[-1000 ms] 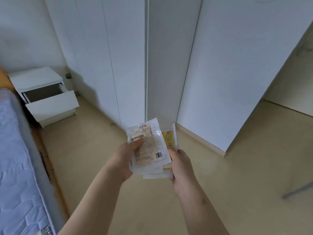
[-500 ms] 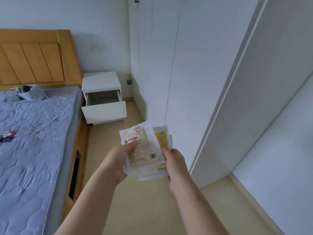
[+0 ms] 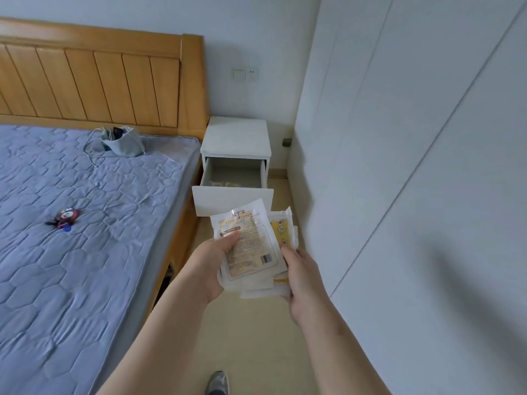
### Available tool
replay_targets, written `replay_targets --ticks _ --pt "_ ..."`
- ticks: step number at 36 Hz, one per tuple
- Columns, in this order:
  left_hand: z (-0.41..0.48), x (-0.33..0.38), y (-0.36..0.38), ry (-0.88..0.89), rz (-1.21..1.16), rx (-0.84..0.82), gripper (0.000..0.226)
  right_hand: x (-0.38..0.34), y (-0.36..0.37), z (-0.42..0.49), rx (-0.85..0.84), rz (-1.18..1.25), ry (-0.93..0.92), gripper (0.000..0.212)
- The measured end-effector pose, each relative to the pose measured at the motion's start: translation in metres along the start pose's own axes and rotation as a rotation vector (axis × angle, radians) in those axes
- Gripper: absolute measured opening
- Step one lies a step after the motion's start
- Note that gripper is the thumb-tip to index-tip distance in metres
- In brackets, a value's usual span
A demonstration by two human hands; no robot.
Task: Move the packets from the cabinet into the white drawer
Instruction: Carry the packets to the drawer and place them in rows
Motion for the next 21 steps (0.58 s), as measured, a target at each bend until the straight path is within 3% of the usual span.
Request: replay_targets --ticks 7,21 --pt "0.098 0.106 0.004 0.019 0.025 0.009 0.023 -0.053 0.064 0.109 -0.002 0.036 -0.006 0.016" --pt "0.285 0.219 0.009 -0.02 -0.034 0.096 0.023 -0.102 0.136 0.318 -0.048 -0.031 0.085 0.026"
Point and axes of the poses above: each hand's wrist, its own z-axis towards the middle knuckle, its own y-axis out of the palm, x = y × z, the point moved 6 cm from there along z, towards the middle knuckle, and after that the axes turned 4 degrees about -y, right-handed, at the moved point
